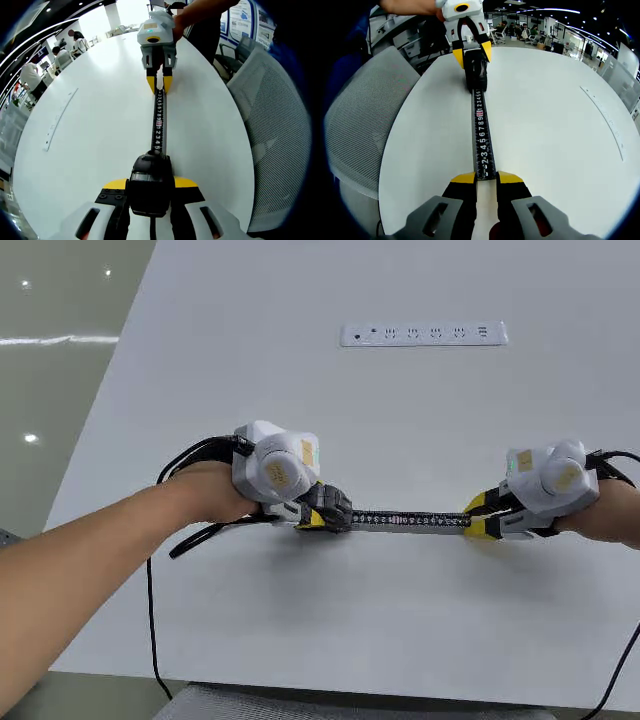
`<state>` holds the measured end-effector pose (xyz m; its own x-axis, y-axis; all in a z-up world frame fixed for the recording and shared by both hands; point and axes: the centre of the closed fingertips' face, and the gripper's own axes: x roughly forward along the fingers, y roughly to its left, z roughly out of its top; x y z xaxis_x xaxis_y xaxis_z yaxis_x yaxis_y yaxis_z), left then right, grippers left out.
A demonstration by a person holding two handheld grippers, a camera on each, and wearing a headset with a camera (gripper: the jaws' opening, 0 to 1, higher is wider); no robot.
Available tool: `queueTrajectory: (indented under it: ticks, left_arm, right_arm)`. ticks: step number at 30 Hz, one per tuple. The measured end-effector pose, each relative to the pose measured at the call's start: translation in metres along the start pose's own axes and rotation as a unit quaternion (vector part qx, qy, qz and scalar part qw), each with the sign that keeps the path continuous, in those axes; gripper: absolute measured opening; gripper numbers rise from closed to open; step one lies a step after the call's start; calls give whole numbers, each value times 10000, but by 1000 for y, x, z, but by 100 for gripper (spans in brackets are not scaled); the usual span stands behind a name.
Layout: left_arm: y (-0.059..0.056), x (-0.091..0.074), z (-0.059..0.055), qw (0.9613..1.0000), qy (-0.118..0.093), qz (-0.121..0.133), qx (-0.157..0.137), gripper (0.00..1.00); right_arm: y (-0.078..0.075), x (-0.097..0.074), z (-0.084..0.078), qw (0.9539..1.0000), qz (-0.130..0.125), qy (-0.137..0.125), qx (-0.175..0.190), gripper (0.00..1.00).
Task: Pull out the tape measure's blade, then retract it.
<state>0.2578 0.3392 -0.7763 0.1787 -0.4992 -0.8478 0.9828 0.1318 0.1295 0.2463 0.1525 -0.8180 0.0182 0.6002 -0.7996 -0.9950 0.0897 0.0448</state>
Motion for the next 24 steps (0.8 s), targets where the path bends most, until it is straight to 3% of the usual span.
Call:
queueTrajectory:
  ticks: [24]
  left_arm:
    - [0, 0, 0, 10000, 4, -2, 1, 27]
  right_arm:
    - [-7, -20, -31, 9998, -54, 162, 116, 10]
